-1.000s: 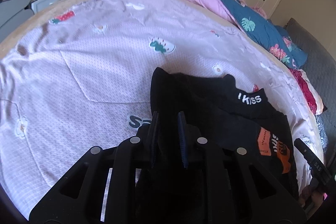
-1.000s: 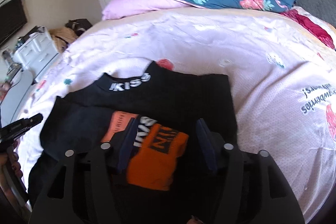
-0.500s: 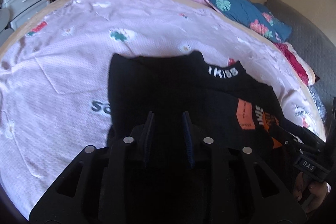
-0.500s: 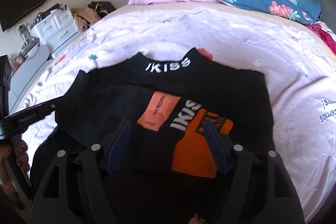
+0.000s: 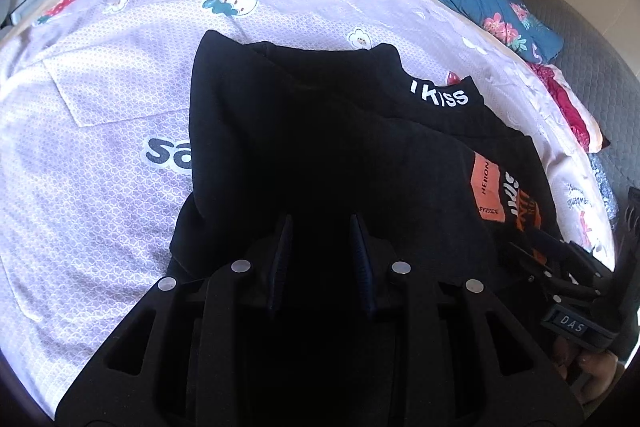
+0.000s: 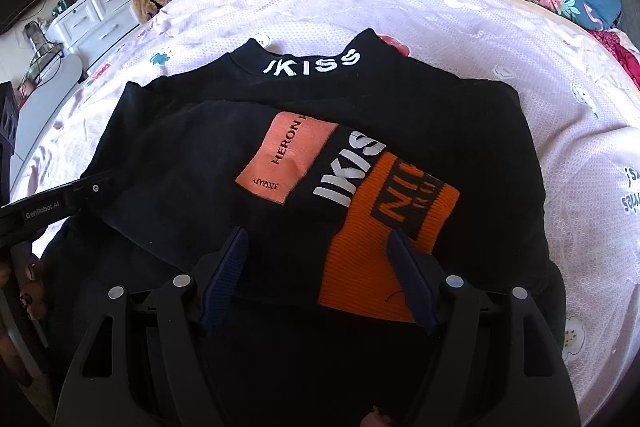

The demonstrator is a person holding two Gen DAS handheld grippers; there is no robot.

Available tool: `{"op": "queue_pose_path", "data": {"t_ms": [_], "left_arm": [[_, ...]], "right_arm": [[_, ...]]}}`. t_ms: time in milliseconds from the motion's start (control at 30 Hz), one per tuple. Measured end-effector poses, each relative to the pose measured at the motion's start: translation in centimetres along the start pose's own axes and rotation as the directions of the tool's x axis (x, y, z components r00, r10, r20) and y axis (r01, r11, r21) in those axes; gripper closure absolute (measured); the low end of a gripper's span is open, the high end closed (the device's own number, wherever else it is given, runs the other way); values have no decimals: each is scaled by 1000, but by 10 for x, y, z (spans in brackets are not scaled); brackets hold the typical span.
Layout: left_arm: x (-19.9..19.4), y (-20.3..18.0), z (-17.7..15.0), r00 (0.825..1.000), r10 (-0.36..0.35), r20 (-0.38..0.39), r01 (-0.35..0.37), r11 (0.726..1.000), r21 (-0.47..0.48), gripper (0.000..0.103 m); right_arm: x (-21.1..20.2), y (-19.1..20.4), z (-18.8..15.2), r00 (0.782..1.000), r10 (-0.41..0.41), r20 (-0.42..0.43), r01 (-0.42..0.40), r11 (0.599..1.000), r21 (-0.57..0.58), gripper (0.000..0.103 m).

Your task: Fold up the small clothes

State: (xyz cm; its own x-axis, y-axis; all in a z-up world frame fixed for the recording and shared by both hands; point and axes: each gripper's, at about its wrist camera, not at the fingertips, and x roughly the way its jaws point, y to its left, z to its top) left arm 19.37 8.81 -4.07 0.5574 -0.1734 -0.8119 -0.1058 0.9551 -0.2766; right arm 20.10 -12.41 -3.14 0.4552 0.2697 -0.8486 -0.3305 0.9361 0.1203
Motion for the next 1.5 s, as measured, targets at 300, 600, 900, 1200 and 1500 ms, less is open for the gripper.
{"op": "queue_pose_path", "data": {"t_ms": [300,600,900,1200,1500], "left_arm": [[-6,-4,0,1000,-18,7,18,1000,16,69],[-12,-9,2,998,-52,29,51,999,18,35],[-32,-12,4,995,-12,101,8,999,38,9],[-51,-4,7,989,0,147,-3,1000,21,9],[-67,-4,6,984,6,177,-11,1000,28,9]], "right_arm": [[-18,-10,3,997,49,58,-53,997,56,8],[-31,-19,8,991,69,110,-81,991,102,5],[-43,-21,11,985,84,152,-102,989,109,4],[-56,-17,13,979,86,187,-105,990,94,4],[-72,-18,15,970,80,228,-103,990,94,4]]}}
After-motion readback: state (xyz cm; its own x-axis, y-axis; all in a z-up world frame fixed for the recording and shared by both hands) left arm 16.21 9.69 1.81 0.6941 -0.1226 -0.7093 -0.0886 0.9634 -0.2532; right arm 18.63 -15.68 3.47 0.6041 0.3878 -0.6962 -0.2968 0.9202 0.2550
